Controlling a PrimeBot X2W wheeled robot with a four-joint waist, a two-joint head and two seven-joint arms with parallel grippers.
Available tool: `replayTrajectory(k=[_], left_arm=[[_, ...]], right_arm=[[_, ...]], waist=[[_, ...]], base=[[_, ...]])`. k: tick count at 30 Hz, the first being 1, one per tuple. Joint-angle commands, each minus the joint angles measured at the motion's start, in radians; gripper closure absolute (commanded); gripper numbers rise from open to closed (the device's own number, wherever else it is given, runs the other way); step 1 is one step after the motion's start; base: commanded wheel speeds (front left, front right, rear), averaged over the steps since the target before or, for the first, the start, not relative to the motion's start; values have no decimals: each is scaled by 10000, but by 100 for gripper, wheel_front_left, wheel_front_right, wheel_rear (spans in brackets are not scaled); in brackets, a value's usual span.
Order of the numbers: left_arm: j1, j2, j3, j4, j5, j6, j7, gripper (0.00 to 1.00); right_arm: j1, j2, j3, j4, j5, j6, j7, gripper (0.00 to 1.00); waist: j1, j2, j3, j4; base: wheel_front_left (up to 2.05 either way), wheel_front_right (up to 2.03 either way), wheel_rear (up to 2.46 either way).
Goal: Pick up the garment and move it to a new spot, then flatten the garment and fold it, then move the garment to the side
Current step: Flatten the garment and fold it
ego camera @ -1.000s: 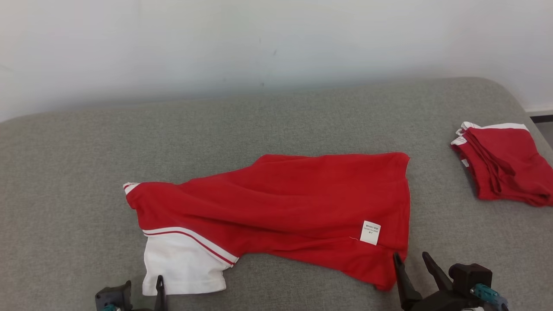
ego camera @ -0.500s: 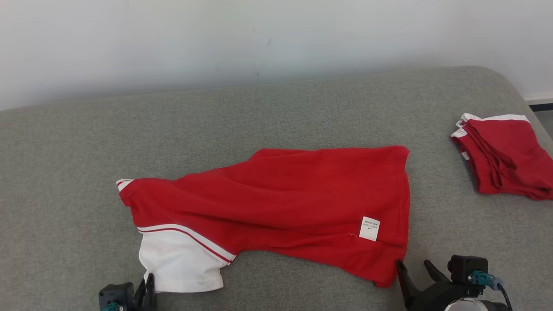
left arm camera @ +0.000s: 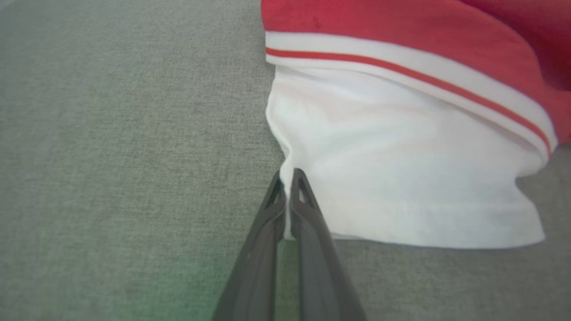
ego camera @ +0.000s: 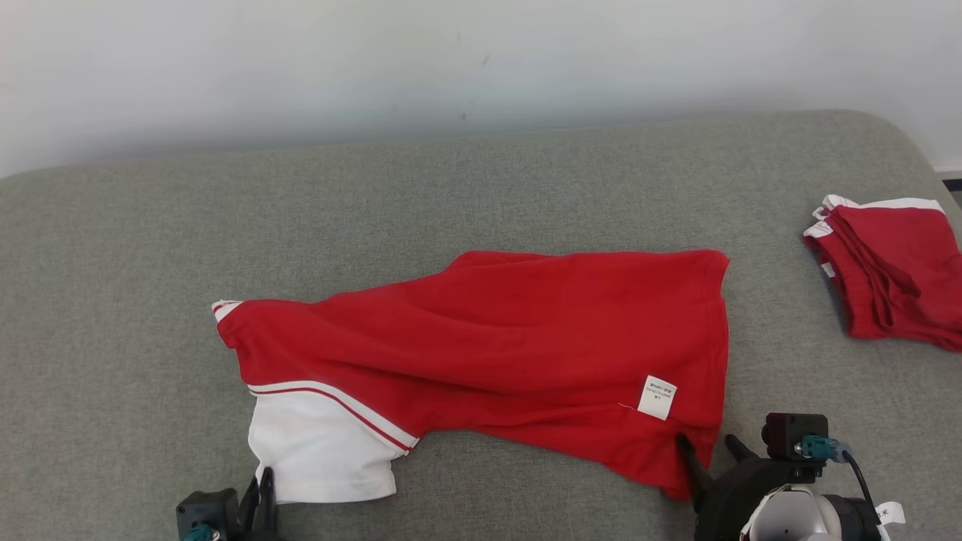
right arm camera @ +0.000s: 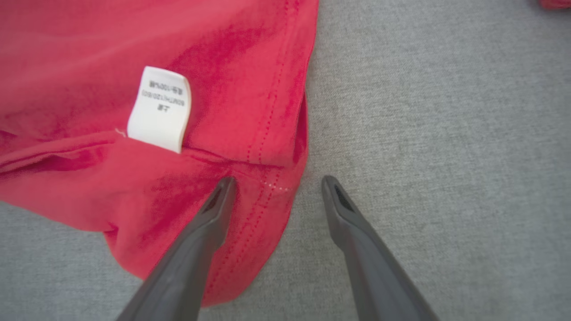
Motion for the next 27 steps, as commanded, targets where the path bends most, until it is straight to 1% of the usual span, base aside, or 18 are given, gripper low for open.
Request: replayTrajectory(k=[1, 2, 3, 4, 5, 6, 7, 10, 16, 21, 27], left_arm=[[-49, -3, -22, 6, -90, 45, -46, 100], [-85, 7, -23, -18, -108, 37, -85, 100], [-114, 15, -23, -23, -122, 32, -128, 100], [-134, 24, -28, -22, -135, 27, -158, 100], [-151, 35, -35, -18, -139, 23, -168, 100], [-172, 38, -43, -6, -143, 21, -186, 100], [-187, 38, -54, 8, -154, 22, -198, 100], [-199, 39, -73, 32, -185, 20, -226, 100], [-345, -67, 164, -434, -523, -17, -778, 100], [-388, -272, 744, -1625, -1396, -188, -1317, 100], [-494, -459, 1389, -3505, -2613, -478, -1515, 100]], right_arm=[[-96, 26, 39, 84, -25, -26, 42, 3], [-143, 26, 38, 129, -33, -26, 67, 7], [-188, 26, 57, 189, -29, -26, 113, 20], [-227, 29, 83, 234, -21, -26, 137, 41], [-261, 29, 87, 271, -8, -26, 124, 56], [-284, 29, 80, 314, 26, -26, 124, 93], [-293, 29, 65, 354, 51, -26, 143, 100], [-306, 26, 47, 386, 77, -26, 117, 100], [-122, 26, 6, 47, 484, -26, -191, 100], [-42, 26, 98, -686, 1539, -26, -617, 100], [-259, 26, 87, -1926, 2505, -26, -927, 100]], waist=[[-1, 0, 49, 16], [-1, 0, 73, 23], [-1, 0, 93, 29], [-1, 0, 109, 34], [-1, 0, 124, 37], [-1, 0, 139, 40], [-1, 0, 146, 40], [-1, 0, 145, 43], [-1, 0, 69, 49], [-1, 0, -38, 34], [-1, 0, -118, 19]], base=[[0, 0, 0], [0, 0, 0], [0, 0, 0], [0, 0, 0], [0, 0, 0], [0, 0, 0], [0, 0, 0], [0, 0, 0], [0, 0, 0], [0, 0, 0], [0, 0, 0]])
